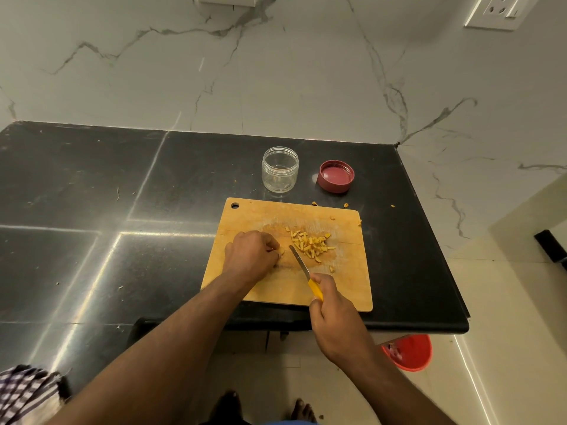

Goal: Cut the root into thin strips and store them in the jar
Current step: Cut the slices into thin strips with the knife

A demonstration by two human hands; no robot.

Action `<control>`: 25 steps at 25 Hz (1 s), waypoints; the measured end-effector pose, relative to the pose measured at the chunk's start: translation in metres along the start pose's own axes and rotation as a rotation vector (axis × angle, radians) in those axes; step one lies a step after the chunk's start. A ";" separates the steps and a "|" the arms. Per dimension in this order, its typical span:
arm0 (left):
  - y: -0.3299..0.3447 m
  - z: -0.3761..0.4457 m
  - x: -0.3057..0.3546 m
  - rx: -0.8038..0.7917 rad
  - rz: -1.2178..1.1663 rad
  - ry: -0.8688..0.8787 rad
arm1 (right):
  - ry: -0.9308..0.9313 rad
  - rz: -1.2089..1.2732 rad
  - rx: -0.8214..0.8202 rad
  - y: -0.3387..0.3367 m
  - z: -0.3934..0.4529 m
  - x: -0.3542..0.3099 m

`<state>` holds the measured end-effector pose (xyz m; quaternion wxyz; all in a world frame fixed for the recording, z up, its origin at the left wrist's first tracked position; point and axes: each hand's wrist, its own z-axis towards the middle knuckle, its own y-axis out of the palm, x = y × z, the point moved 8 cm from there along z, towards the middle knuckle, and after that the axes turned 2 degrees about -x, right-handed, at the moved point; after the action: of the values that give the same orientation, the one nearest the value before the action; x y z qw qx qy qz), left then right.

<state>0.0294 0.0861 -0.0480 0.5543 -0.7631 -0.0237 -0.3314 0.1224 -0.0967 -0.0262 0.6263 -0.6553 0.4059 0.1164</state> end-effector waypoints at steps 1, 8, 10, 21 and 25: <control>0.001 0.000 -0.001 0.000 0.001 -0.009 | -0.008 -0.014 0.001 0.001 0.002 -0.002; 0.001 0.001 -0.003 -0.019 -0.014 -0.067 | -0.074 -0.110 -0.006 0.006 0.011 -0.018; 0.000 0.001 -0.003 -0.016 -0.016 -0.066 | -0.076 -0.126 -0.013 0.007 0.011 -0.020; 0.000 -0.001 -0.003 -0.006 -0.032 -0.098 | -0.065 -0.210 -0.047 0.015 -0.001 -0.015; 0.000 -0.002 -0.007 0.011 -0.044 -0.112 | -0.063 -0.169 0.044 0.001 -0.008 -0.010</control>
<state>0.0230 0.0866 -0.0510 0.5488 -0.7767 -0.0735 -0.3003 0.1121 -0.1004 -0.0190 0.6606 -0.6694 0.3317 0.0747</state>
